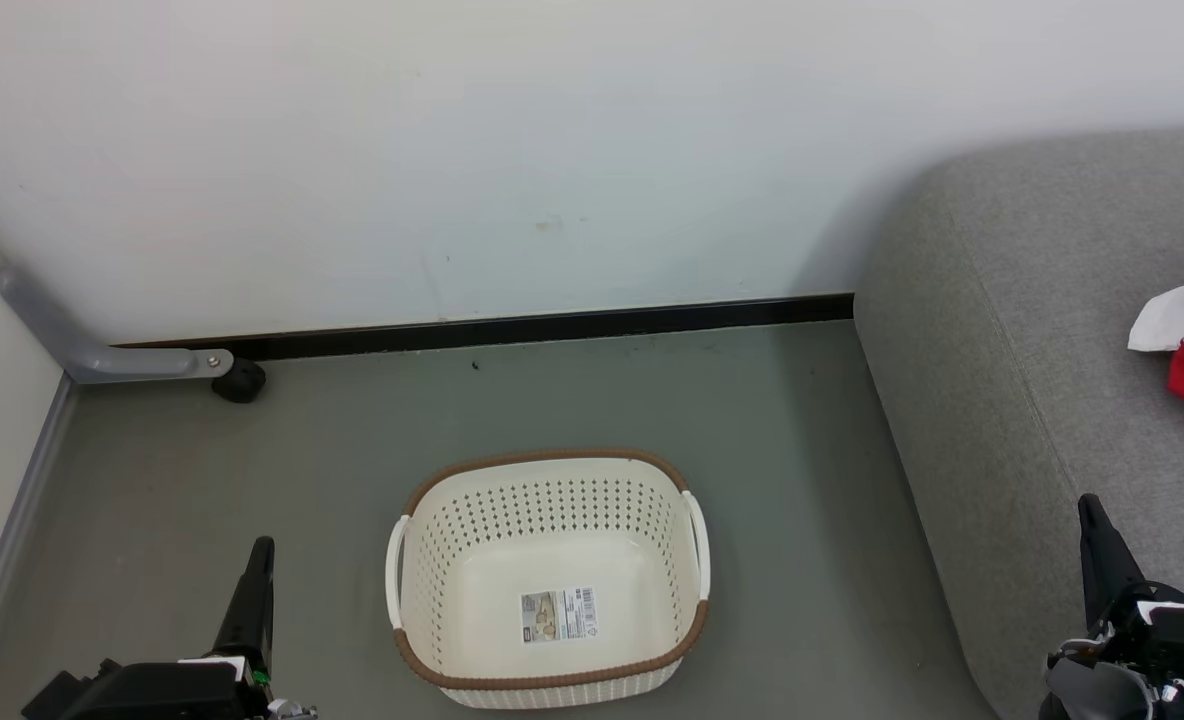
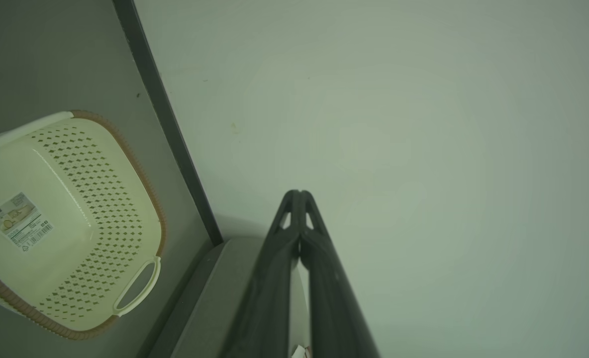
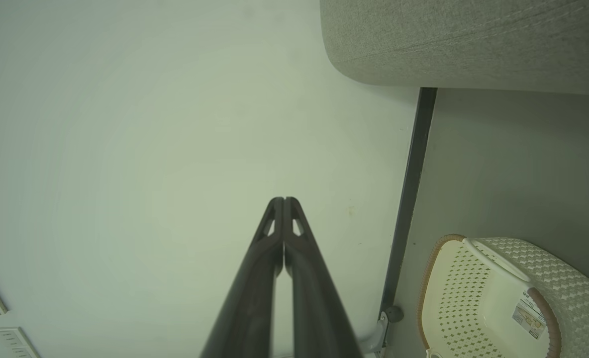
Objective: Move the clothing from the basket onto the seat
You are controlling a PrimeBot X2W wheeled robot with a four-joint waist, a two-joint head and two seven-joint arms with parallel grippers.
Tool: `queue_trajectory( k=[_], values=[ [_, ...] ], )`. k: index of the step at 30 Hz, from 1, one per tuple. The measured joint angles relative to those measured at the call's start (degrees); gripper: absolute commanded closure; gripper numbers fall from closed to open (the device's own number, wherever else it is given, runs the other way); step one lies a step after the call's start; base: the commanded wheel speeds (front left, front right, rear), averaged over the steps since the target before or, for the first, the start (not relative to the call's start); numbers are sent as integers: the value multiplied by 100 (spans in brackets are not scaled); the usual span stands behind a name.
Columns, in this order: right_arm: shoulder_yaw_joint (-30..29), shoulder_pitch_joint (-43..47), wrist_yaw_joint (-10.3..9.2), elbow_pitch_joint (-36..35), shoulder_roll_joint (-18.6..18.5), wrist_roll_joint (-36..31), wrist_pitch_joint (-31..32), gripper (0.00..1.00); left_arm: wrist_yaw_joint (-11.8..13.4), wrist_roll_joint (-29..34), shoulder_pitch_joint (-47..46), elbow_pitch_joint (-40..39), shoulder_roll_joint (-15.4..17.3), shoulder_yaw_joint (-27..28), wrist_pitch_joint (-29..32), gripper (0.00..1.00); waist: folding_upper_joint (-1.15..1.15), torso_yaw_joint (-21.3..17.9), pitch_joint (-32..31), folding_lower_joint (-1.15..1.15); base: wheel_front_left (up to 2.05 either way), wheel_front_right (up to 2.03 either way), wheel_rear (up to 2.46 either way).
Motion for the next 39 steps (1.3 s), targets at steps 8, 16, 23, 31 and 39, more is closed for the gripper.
queue_trajectory(
  k=[8, 16, 23, 31, 39],
  values=[
    [0, 0, 0, -1, 1, 0, 0, 100, 0, -82, 0, -1, 0, 0, 0, 100, 0, 0, 0, 0, 0, 0, 0],
    [0, 0, 0, -1, 1, 0, 0, 100, 0, -86, 0, -3, 0, 0, 0, 100, 0, 0, 0, 0, 0, 0, 0],
    [0, 0, 0, -2, 2, 1, 0, 100, 0, -86, 0, -4, 0, 0, 0, 100, 0, 0, 0, 0, 0, 0, 0],
    [1, 0, 0, -2, 2, 1, 0, 100, 0, -86, 0, -9, 0, 0, 0, 100, 0, 0, 1, 0, 0, 0, 0],
    [1, 0, 0, -3, 2, 1, 0, 100, 0, -86, 0, -14, -1, -1, 0, 100, 0, 0, 0, 0, 0, 0, 0]
  ],
)
